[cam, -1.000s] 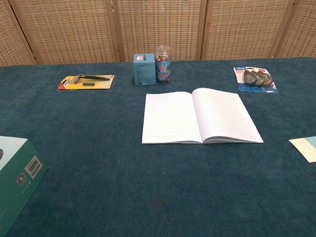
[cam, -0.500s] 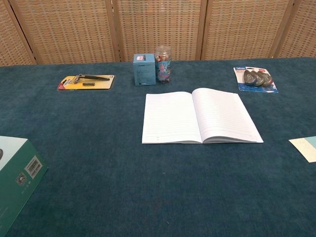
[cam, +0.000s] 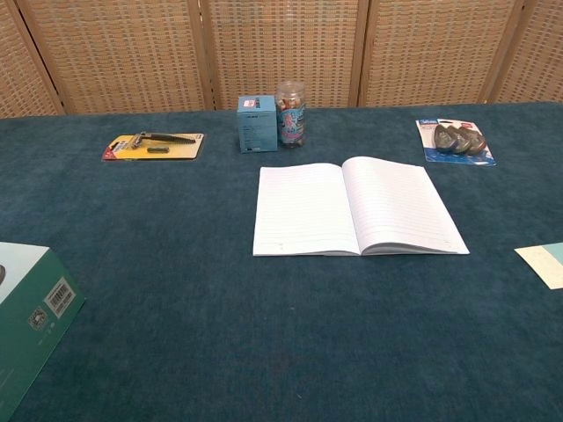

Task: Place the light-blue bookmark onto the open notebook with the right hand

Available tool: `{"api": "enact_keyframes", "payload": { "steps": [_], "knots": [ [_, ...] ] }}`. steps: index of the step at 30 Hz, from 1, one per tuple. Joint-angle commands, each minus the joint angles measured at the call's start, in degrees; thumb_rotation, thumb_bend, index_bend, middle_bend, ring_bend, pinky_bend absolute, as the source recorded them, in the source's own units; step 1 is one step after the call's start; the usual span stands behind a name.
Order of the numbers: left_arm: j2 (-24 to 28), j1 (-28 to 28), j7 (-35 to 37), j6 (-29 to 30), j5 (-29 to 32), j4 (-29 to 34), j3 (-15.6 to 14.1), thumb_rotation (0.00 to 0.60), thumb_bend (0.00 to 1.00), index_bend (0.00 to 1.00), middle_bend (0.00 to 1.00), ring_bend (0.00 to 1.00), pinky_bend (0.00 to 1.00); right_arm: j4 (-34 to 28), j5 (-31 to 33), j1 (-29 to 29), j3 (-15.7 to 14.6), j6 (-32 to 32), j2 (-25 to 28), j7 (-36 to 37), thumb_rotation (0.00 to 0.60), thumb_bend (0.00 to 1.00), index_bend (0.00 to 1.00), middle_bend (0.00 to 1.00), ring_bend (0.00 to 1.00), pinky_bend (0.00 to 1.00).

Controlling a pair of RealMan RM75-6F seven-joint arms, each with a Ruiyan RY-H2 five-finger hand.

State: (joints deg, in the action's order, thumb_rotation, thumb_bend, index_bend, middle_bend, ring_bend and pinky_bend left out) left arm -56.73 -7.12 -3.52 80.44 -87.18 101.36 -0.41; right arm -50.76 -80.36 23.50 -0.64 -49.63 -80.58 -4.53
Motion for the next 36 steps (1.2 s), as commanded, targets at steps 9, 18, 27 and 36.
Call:
{"api": "enact_keyframes", "payload": {
  "steps": [9, 18, 27, 36],
  "knots": [
    [-0.05, 0.06, -0.21, 0.04, -0.2, -0.02, -0.13, 0.6, 0.0, 0.0, 0.0, 0.0, 0.0, -1.3, -0.25, -1.15, -1.38, 0.04, 0.7, -2.45, 0.6, 1.0, 0.14, 0.1, 0.0, 0.1],
    [-0.05, 0.05, -0.33, -0.04, -0.18, -0.01, -0.15, 0.6, 0.0, 0.0, 0.0, 0.0, 0.0, -5.87, -0.14, -3.5, -2.59, -2.09, 3.21, -5.58, 0.6, 1.0, 0.14, 0.11, 0.0, 0.1],
    [0.09, 0.35, 0.29, 0.62, -0.45, -0.08, -0.12, 0.6, 0.0, 0.0, 0.0, 0.0, 0.0, -9.26, -1.85, -6.11, -1.85, -10.06, 4.96, -3.99, 0.6, 0.77, 0.05, 0.0, 0.0, 0.1],
    [0.08, 0.22, -0.12, 0.2, -0.62, 0.0, -0.31, 0.6, 0.0, 0.0, 0.0, 0.0, 0.0, -11.41, -6.7, -3.91, -1.44, -11.19, 8.14, 19.73, 0.6, 0.0, 0.0, 0.0, 0.0, 0.1]
  ]
}}
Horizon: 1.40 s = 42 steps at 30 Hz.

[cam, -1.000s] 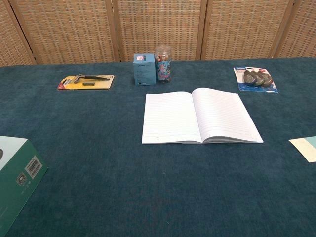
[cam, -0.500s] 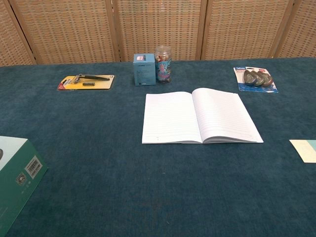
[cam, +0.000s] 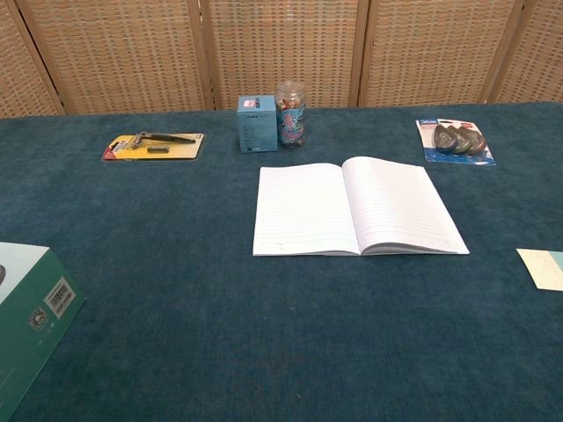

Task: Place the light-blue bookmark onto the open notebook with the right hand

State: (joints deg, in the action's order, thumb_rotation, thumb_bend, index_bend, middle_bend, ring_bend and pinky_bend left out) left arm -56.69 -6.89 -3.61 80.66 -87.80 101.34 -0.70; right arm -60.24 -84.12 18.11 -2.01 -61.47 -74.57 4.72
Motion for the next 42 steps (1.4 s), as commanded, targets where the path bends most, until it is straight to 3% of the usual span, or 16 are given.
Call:
{"api": "enact_keyframes", "payload": {
  "steps": [1, 11, 29, 42],
  "knots": [
    [0.06, -0.01, 0.01, -0.03, 0.0, 0.03, -0.02, 0.6, 0.0, 0.0, 0.0, 0.0, 0.0, -2.46, -3.29, 1.93, -0.35, 1.49, 2.37, 11.59, 0.6, 0.0, 0.01, 0.0, 0.0, 0.1],
    [0.48, -0.21, 1.03, -0.43, 0.53, -0.14, 0.23, 0.6, 0.0, 0.0, 0.0, 0.0, 0.0, -5.04, -2.31, 5.07, 0.51, 6.37, 1.3, 14.32, 0.6, 0.0, 0.3, 0.0, 0.0, 0.1],
    [0.89, -0.34, 1.52, -0.91, 0.39, -0.02, -0.01, 0.6, 0.0, 0.0, 0.0, 0.0, 0.0, -7.19, 1.23, 5.53, 2.09, 7.49, -0.63, 11.23, 0.6, 0.0, 0.3, 0.0, 0.0, 0.1],
    [0.74, -0.42, 1.14, -1.09, 0.38, -0.06, -0.08, 0.6, 0.0, 0.0, 0.0, 0.0, 0.0, -3.02, 2.74, 5.97, 2.53, 8.94, -4.42, 10.75, 0.6, 0.0, 0.29, 0.0, 0.0, 0.1]
  ]
}}
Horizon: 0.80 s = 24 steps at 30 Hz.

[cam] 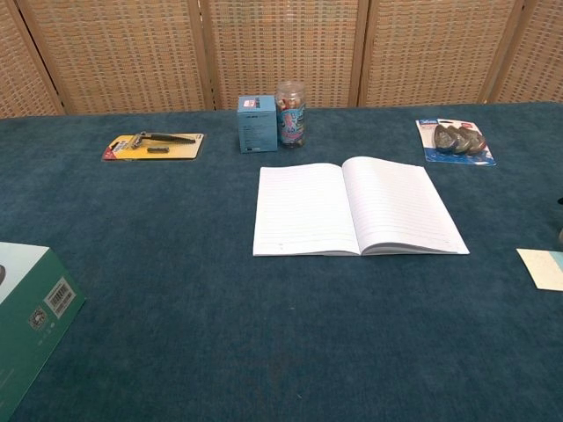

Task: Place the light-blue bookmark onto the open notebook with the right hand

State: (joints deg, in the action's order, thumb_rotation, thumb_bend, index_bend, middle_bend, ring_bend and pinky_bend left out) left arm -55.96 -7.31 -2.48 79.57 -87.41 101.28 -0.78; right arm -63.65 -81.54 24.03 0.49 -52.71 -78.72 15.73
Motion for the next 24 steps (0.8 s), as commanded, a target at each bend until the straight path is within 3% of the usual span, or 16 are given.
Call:
{"api": "enact_keyframes", "payload": {
  "steps": [1, 24],
  "knots": [
    [0.03, -0.01, 0.02, 0.01, -0.02, 0.01, 0.0, 0.6, 0.0, 0.0, 0.0, 0.0, 0.0, 0.5, 0.17, 0.06, 0.01, 0.23, -0.3, -0.33, 0.6, 0.0, 0.29, 0.0, 0.0, 0.1],
    [-0.01, 0.13, 0.04, 0.34, -0.13, -0.11, -0.01, 0.6, 0.0, 0.0, 0.0, 0.0, 0.0, 0.98, 0.54, 0.58, -1.09, 3.21, 0.92, -1.82, 0.6, 0.0, 0.29, 0.0, 0.0, 0.1]
  ]
}}
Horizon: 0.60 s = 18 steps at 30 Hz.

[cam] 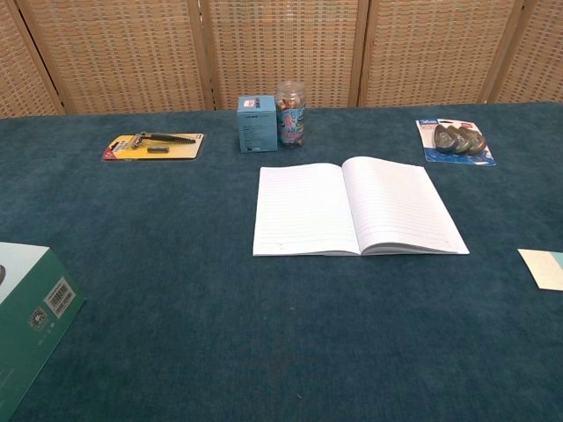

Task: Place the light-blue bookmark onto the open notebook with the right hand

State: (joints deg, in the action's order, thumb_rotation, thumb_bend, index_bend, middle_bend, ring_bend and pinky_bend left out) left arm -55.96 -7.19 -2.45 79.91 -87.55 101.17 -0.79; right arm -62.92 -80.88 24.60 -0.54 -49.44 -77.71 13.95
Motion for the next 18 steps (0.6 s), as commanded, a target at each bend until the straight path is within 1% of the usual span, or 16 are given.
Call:
{"api": "enact_keyframes", "payload": {
  "steps": [1, 5, 18],
  "knots": [
    [-0.01, 0.01, 0.02, 0.01, 0.03, -0.01, 0.01, 0.6, 0.0, 0.0, 0.0, 0.0, 0.0, 0.39, -0.17, -0.02, -0.07, -0.15, -0.17, -0.08, 0.6, 0.0, 0.29, 0.0, 0.0, 0.1],
    [-0.04, 0.06, -0.04, 0.1, -0.05, -0.05, -0.03, 0.6, 0.0, 0.0, 0.0, 0.0, 0.0, 1.37, -0.14, -0.2, 0.15, -0.81, -0.81, -0.16, 0.6, 0.0, 0.29, 0.0, 0.0, 0.1],
    [-0.17, -0.07, -0.52, -0.21, 0.06, 0.03, -0.05, 0.6, 0.0, 0.0, 0.0, 0.0, 0.0, 2.38, 0.32, -0.19, 0.06, 0.2, -0.83, -0.3, 0.6, 0.0, 0.28, 0.0, 0.0, 0.1]
  ]
}}
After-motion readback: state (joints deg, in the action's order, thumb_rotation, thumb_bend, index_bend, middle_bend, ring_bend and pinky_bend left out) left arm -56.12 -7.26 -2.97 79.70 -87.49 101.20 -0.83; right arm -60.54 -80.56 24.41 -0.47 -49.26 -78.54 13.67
